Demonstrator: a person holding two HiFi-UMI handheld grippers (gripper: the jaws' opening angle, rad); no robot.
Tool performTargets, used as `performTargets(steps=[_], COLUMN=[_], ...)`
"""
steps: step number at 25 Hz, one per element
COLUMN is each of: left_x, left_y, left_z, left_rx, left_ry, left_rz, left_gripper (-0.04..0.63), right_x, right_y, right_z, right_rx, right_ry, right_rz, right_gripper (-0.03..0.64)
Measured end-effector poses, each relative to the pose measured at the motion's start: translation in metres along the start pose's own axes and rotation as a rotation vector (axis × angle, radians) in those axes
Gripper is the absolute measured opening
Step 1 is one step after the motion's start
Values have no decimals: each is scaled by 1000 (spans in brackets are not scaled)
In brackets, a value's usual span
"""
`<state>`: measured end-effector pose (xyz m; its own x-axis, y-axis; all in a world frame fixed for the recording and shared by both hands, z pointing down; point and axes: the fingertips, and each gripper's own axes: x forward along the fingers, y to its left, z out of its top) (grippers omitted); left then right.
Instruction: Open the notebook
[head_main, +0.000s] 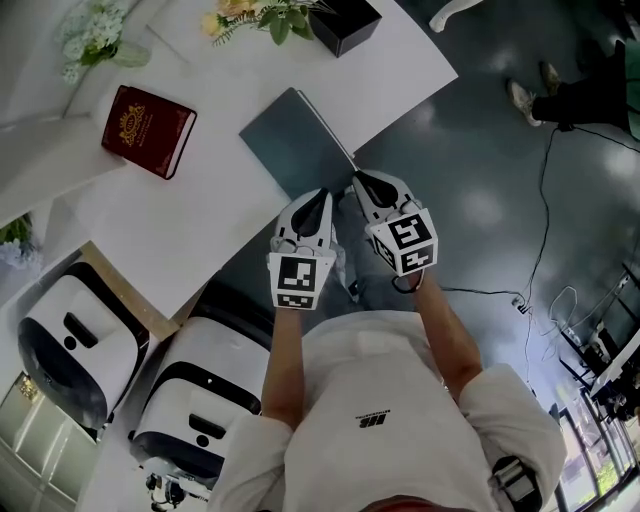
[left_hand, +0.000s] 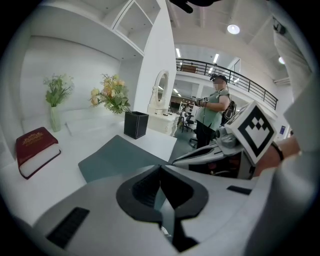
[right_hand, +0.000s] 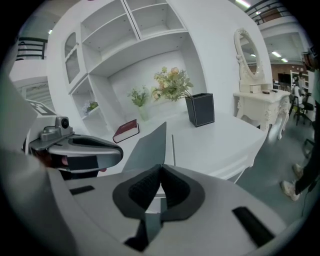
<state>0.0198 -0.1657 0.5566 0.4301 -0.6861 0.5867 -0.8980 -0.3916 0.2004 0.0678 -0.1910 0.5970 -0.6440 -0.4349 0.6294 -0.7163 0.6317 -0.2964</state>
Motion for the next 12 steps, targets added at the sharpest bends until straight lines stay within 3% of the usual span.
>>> performTargets(steps=[12], left_x=[-30], left_y=[11], left_z=[6], left_rx=[5], left_ry=[-40], left_rz=[43], left_gripper=[0], right_x=[-14], right_y=[19], right_z=[17], right_rx=[-49], right_ry=[-40], right_rz=[-17], right_gripper=[2])
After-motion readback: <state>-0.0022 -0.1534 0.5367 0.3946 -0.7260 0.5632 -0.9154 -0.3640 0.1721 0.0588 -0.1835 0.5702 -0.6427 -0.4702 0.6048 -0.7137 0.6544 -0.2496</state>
